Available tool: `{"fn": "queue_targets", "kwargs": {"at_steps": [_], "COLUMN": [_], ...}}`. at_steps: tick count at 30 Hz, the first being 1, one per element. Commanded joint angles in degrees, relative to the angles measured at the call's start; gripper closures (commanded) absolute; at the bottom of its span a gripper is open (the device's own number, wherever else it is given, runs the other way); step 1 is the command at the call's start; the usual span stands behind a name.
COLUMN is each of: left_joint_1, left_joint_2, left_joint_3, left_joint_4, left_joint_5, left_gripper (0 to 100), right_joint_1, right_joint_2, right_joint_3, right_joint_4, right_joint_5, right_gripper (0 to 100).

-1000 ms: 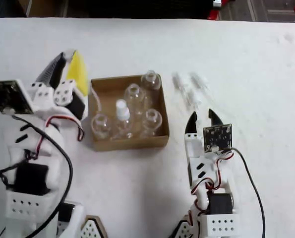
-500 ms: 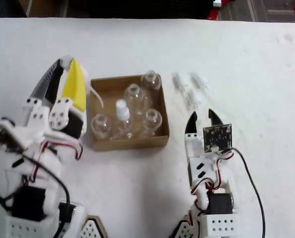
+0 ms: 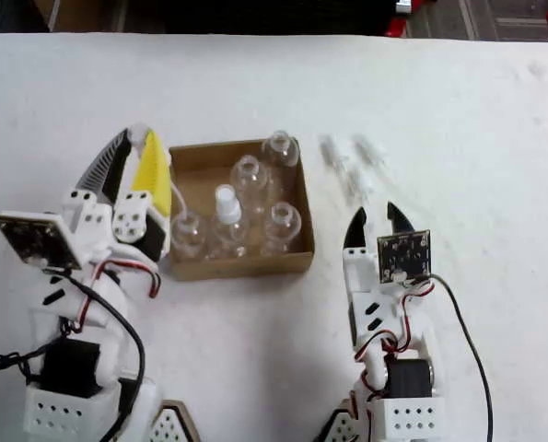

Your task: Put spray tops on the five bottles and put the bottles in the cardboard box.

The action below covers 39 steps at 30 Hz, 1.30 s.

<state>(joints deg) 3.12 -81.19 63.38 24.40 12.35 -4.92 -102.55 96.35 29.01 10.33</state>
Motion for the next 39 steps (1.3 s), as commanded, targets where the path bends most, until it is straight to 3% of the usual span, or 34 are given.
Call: {"fn": "queue_targets", "kwargs": {"at_steps": [1, 13, 20, 25, 31, 39], "left_joint_1": [0.92, 6.46, 6.37, 6.55, 6.81, 6.73], "left_joint_2": [-0.31, -0.66, -1.89, -9.98, -25.01, -22.73], "left_joint_3": [-0.18, 9.93, 13.54, 21.01, 31.56, 32.79], "left_joint_4": [-2.11, -2.64, -2.64, -2.64, -2.64, -2.20], "left_joint_5": [-0.62, -1.14, -1.23, -9.32, -13.01, -12.48], "left_gripper": [98, 98, 98, 98, 98, 98], "right_joint_1": [0.57, 0.57, 0.57, 0.57, 0.57, 0.57], "right_joint_2": [-0.13, -0.22, -0.22, -0.22, -0.22, -0.22], "right_joint_3": [0.44, 0.44, 0.44, 0.44, 0.44, 0.44], "right_joint_4": [-0.92, -0.92, -0.92, -0.92, -0.92, -0.92], "right_joint_5": [0.70, 0.70, 0.70, 0.70, 0.70, 0.70], "right_gripper": [87.2, 87.2, 87.2, 87.2, 87.2, 87.2]}}
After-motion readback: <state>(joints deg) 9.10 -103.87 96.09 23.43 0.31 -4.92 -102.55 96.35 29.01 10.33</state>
